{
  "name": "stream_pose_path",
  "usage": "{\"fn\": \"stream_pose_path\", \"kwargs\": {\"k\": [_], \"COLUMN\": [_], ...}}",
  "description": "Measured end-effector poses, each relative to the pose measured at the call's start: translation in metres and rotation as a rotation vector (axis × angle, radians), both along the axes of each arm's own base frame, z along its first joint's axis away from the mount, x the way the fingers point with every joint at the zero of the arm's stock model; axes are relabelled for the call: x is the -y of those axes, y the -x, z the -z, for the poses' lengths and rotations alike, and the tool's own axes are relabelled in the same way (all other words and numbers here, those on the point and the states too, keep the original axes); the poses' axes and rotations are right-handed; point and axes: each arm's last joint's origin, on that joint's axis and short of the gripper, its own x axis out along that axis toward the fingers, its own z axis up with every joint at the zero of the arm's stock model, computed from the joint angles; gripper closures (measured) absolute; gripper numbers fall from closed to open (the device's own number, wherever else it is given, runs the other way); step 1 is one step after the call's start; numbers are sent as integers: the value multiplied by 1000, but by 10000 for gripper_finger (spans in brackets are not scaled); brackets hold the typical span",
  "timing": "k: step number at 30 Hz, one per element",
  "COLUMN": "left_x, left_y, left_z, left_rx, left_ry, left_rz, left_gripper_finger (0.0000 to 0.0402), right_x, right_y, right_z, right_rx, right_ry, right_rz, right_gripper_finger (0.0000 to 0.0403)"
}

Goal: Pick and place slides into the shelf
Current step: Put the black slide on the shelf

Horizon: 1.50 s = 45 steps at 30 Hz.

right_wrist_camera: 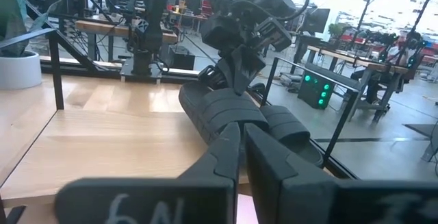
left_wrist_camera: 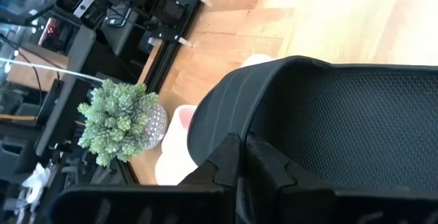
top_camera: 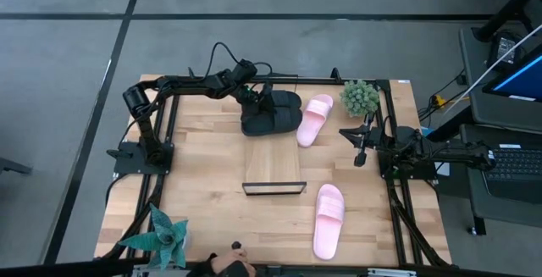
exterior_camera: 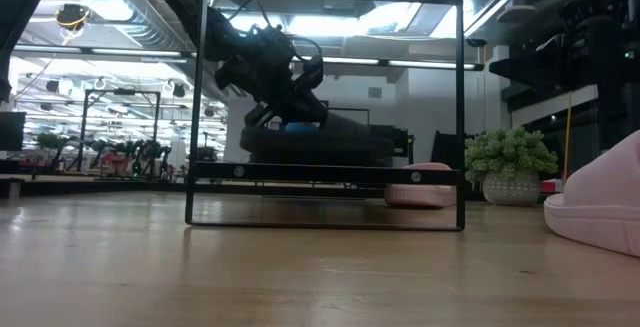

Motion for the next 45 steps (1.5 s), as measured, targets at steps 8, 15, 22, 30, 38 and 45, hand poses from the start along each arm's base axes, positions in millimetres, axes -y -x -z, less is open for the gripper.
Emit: {"fn": "stream_pose_path", "kwargs": {"k": [8, 15, 22, 30, 38, 45], "left_x": [-1, 2, 11, 12, 12, 12], "left_y": [-1, -3, -10, -11, -11, -11], "left_z": [0, 0, 2, 1, 1, 1], "left_rx": [-13, -32, -77, -73, -74, -85], "left_ry": [-2, -1, -71, -82, -84, -24], "left_rz": [-44, -75, -141, -147, -151, -185], "left_gripper_finger": [374, 373, 372, 372, 372, 372], "right_x": [0, 0, 0, 0, 0, 0], "right_y": [0, 0, 0, 0, 0, 0], "right_z": [0, 0, -1, -1, -1, -1], "right_rx": [3, 3, 14, 17, 17, 16], "right_ry": [-10, -10, -9, -9, -7, -6], "right_rz": [0, 0, -1, -1, -1, -1], "right_gripper_finger": [377, 377, 377, 377, 377, 377]}}
